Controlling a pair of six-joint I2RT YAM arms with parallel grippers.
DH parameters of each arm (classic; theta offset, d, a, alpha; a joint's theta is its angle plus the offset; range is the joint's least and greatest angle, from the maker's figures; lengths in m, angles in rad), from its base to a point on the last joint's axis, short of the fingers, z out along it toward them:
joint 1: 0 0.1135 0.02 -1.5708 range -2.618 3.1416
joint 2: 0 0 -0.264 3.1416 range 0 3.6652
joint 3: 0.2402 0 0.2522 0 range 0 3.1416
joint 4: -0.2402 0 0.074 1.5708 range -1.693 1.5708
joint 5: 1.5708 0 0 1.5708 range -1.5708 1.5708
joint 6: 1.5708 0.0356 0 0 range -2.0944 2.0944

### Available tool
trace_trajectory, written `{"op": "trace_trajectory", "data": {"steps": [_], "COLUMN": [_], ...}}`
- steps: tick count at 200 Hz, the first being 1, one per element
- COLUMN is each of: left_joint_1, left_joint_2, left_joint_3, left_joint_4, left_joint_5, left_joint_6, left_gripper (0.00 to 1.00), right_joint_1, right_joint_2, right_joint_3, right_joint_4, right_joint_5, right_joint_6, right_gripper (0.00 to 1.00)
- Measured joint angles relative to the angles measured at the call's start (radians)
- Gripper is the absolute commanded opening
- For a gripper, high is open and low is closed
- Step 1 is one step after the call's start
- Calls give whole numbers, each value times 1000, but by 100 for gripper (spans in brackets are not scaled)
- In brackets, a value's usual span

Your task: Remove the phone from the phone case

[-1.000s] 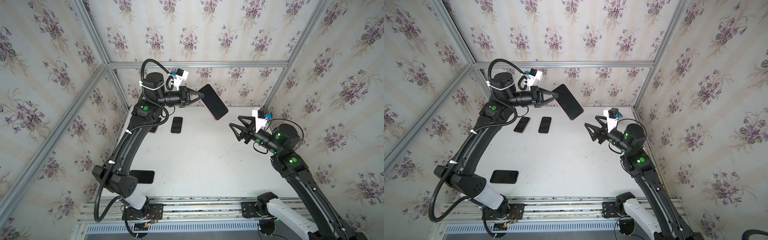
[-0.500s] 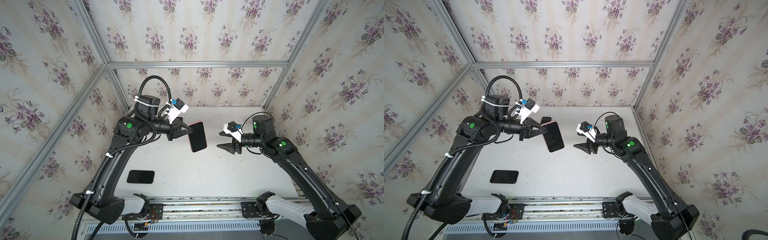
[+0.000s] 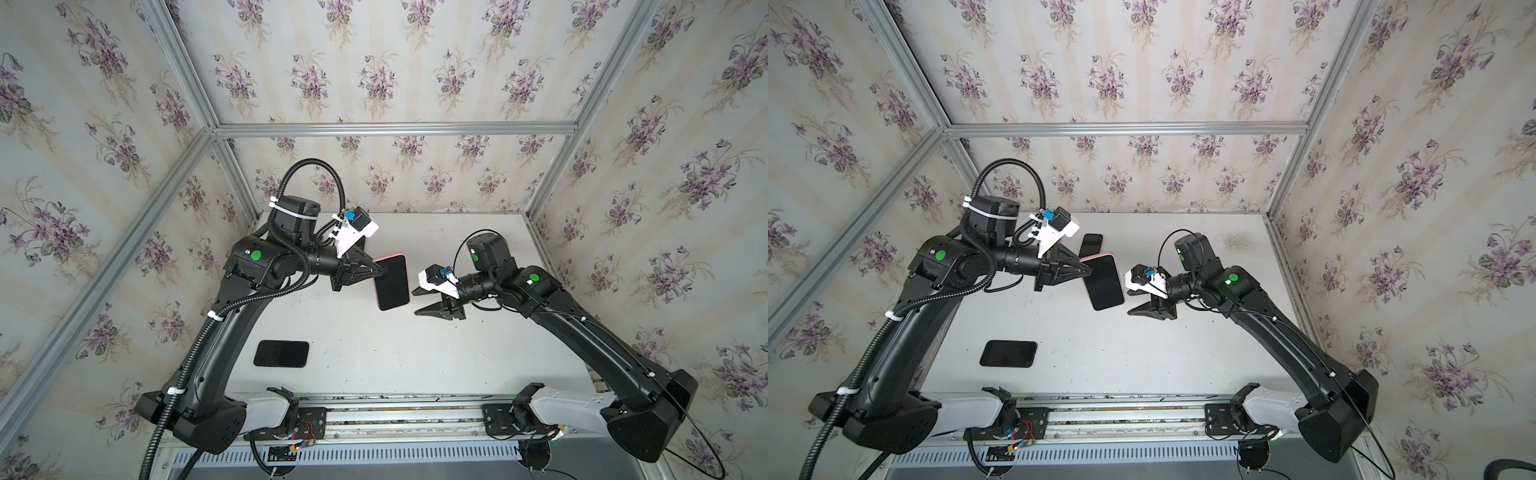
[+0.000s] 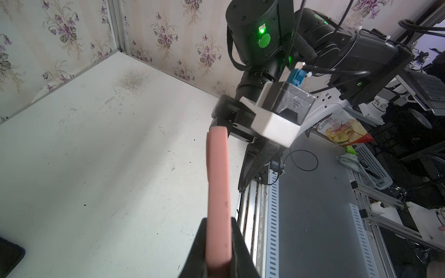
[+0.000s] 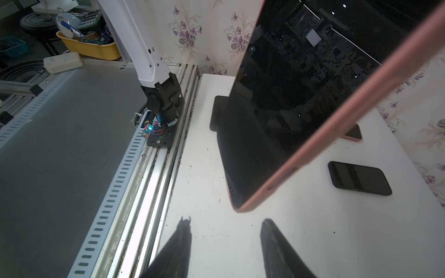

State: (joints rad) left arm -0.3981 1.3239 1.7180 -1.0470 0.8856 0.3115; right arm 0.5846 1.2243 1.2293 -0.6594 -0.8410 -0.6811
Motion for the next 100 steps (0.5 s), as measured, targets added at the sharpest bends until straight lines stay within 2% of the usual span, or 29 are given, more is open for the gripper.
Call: {"op": "trace_trajectory", "data": {"steps": [62, 100], "left_joint_1": [-9, -14], "left_joint_2": [18, 28], "left_joint_3": [21, 26], "left_joint_4": [0, 1], "left_joint_5": [11, 19], "left_joint_6": [0, 0], "left_gripper": [0, 0], "right_joint_1": [9, 10], "right_joint_2": [23, 34], "right_joint_3": [-18, -20], "right_joint_4": [42, 53], "right_joint_5": [-18, -26], "right_joint_6": [26, 30], "right_gripper": [43, 34]}}
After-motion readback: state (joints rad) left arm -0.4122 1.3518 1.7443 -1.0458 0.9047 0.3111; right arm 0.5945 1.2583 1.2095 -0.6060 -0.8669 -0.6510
